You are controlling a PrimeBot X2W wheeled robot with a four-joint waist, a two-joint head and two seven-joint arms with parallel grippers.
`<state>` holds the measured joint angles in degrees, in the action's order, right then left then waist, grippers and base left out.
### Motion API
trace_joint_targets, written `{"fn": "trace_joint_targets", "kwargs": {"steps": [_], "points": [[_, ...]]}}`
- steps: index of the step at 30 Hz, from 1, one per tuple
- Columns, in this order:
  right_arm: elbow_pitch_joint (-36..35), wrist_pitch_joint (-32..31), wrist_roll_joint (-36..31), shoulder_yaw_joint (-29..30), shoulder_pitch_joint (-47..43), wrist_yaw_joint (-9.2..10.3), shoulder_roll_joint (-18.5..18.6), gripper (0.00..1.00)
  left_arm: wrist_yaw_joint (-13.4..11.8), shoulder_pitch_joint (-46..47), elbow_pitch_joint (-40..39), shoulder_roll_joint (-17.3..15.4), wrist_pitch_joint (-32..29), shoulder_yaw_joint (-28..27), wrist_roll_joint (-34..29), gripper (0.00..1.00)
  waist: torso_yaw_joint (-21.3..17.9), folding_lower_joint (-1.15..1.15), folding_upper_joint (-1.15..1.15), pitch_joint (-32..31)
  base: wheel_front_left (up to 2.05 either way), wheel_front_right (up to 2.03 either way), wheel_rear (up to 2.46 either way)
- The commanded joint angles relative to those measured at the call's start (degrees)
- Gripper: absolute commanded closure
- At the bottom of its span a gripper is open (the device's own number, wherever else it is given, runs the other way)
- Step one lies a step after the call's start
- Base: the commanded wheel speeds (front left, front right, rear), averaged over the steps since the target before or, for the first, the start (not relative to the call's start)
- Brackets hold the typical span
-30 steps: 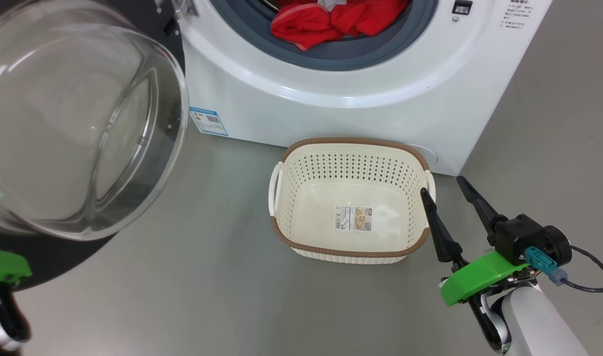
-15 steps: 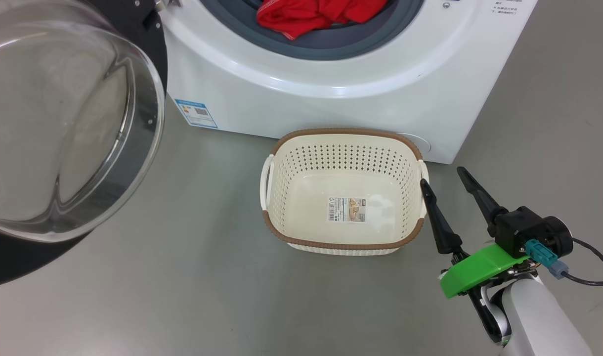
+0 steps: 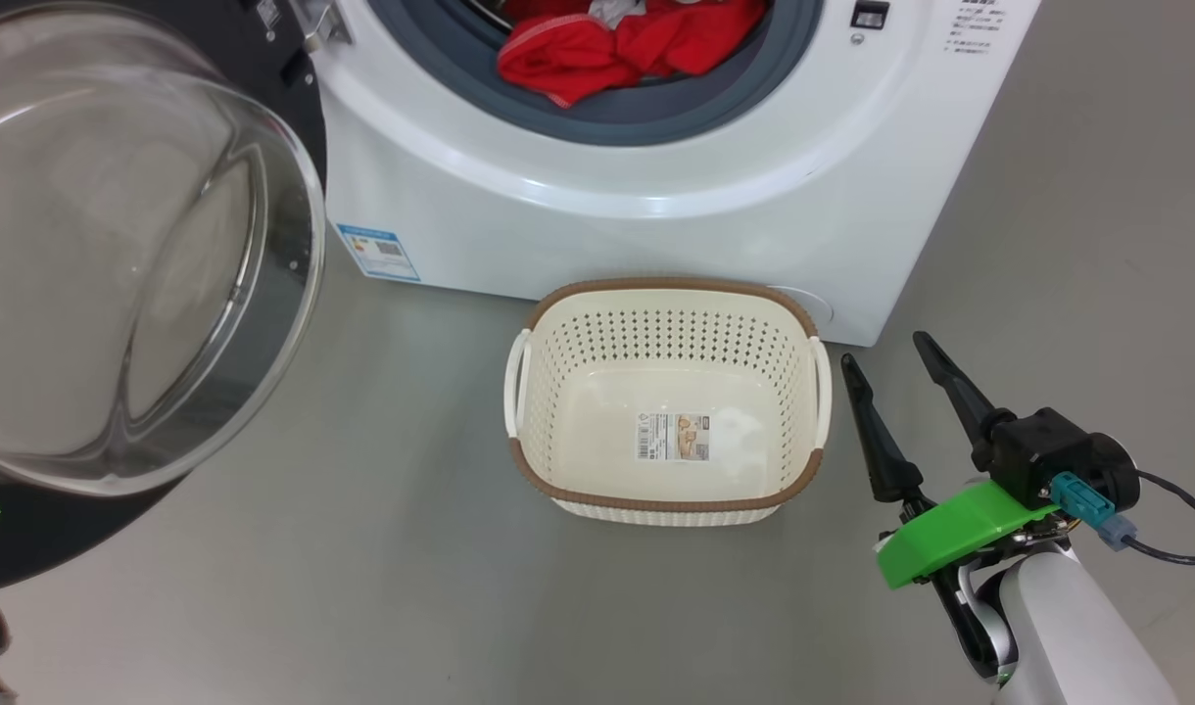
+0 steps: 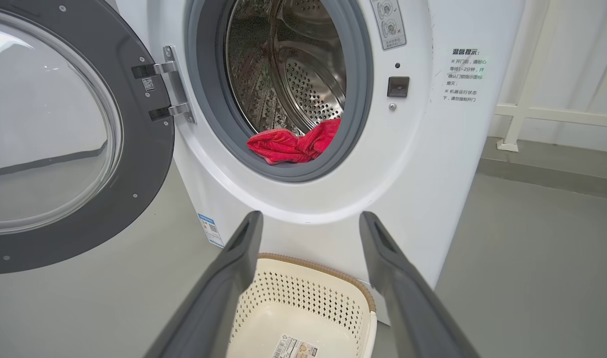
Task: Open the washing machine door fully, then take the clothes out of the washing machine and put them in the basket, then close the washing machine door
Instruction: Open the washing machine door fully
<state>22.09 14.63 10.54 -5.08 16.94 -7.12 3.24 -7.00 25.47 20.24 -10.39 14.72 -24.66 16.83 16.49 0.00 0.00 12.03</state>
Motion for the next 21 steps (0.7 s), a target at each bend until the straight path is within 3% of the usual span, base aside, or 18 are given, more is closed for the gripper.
{"fn": "trace_joint_targets", "kwargs": {"steps": [1,10,14,21], "points": [[-1.49,0.37,0.54,-1.10,0.82,-0.36,-0.36,0.00,0.53,-1.13,-3.03,-2.43,0.28,-1.21,-1.13,0.00,-0.75,0.00,0.00,-0.76,0.00,0.00,0.00],[-2.60,0.37,1.96,-0.46,0.14,-0.36,-0.36,0.00,5.71,-2.15,-11.84,-1.48,-2.43,4.29,-0.83,0.00,-4.25,0.00,0.00,-2.78,0.00,0.00,0.00],[-3.36,0.37,3.21,0.44,-0.44,-0.36,-0.36,0.00,11.30,-1.86,-15.33,1.33,-3.85,6.26,6.22,0.00,-6.38,0.00,0.00,-3.47,0.00,0.00,0.00],[-5.55,0.37,4.55,2.05,-1.18,-0.36,-0.36,0.00,13.35,-4.31,-17.59,2.03,-5.73,8.97,10.23,0.00,-10.31,0.00,0.00,-4.28,0.00,0.00,0.00]]}}
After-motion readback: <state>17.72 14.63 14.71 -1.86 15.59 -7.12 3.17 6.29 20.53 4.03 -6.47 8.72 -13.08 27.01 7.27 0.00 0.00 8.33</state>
